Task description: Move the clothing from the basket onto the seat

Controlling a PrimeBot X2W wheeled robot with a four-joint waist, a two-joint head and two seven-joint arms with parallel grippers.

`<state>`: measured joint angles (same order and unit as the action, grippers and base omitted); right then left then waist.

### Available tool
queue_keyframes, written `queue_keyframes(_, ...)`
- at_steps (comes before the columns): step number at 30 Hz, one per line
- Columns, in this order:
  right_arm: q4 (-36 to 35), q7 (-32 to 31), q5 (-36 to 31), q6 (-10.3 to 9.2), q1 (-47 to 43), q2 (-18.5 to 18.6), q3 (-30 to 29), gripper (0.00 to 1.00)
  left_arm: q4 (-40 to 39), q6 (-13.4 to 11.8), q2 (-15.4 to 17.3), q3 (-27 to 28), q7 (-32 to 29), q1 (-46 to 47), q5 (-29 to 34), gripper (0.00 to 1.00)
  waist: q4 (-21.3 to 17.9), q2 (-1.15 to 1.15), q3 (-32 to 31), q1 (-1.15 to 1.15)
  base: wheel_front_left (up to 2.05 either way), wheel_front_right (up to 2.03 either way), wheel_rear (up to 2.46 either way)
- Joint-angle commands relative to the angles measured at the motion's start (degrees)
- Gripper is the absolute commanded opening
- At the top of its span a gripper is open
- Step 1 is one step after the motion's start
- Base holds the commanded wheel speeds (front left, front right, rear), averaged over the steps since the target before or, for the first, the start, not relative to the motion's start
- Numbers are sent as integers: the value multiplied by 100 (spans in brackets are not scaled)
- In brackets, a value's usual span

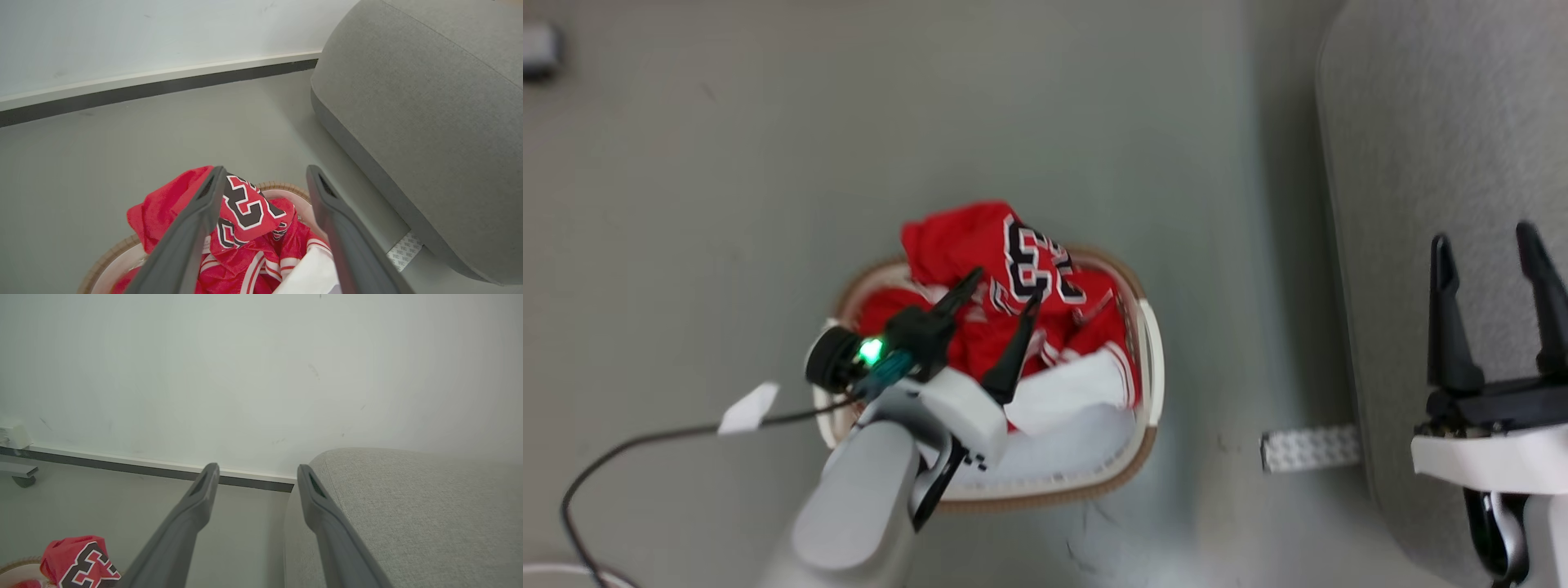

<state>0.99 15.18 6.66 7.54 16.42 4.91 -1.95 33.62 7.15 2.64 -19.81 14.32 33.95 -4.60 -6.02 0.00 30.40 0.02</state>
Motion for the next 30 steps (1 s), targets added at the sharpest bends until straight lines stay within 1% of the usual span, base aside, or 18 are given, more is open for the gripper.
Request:
queue_keyframes(1, -105, -4, -5, -10, 153, 1, -9, 100, 210, 22, 46, -153, -93, 225, -94, 100, -292, 0, 913, -2, 0, 0, 0)
queue_keyframes(4, -256, -3, -17, -10, 282, 13, -25, 100, 644, 30, 51, -762, -330, 598, -252, 100, -352, 0, 1217, -2, 0, 0, 0)
queue_keyframes(8, -425, -4, -14, -10, 420, 15, 12, 100, 1076, 21, 271, -1548, -625, 1035, -705, 100, -442, 0, 1583, -2, 0, 0, 0)
queue_keyframes(14, -580, -4, -7, -10, 491, 13, 112, 100, 1389, 26, 555, -2520, -955, 1518, -1498, 100, -530, 0, 1984, -2, 0, 0, 0)
queue_keyframes(17, -612, -3, -11, -10, 515, 28, 181, 100, 1548, 26, 694, -2880, -998, 1730, -1797, 100, -589, 0, 2119, -2, 0, 0, 0)
queue_keyframes(19, -646, -3, -8, -10, 533, 36, 222, 100, 1744, 26, 778, -3007, -843, 1916, -1792, 100, -643, 0, 2193, -2, 0, 0, 0)
queue_keyframes(23, -733, -4, -23, -10, 502, 55, 262, 100, 2234, 26, 668, -3176, -612, 2116, -1835, 100, -740, 0, 2276, -2, 0, 0, 0)
queue_keyframes(24, -747, -3, -22, -10, 490, 61, 256, 100, 2332, 26, 617, -3200, -532, 2168, -1848, 24, -749, 0, 2281, -2, 0, 0, 0)
queue_keyframes(25, -757, -3, -23, -10, 477, 66, 249, 100, 2428, 26, 562, -3250, -460, 2212, -1843, 0, -753, 0, 2279, -2, 0, 0, 0)
queue_keyframes(27, -744, -3, -33, -10, 436, 92, 197, 100, 2600, 22, 467, -3293, -305, 2271, -1868, 0, -711, 0, 2231, -2, 0, 0, 0)
queue_keyframes(30, -708, -3, -51, -10, 409, 77, 167, 100, 2735, -101, 337, -3215, -45, 2319, -1910, 0, -627, 0, 2065, -2, 0, 0, 0)
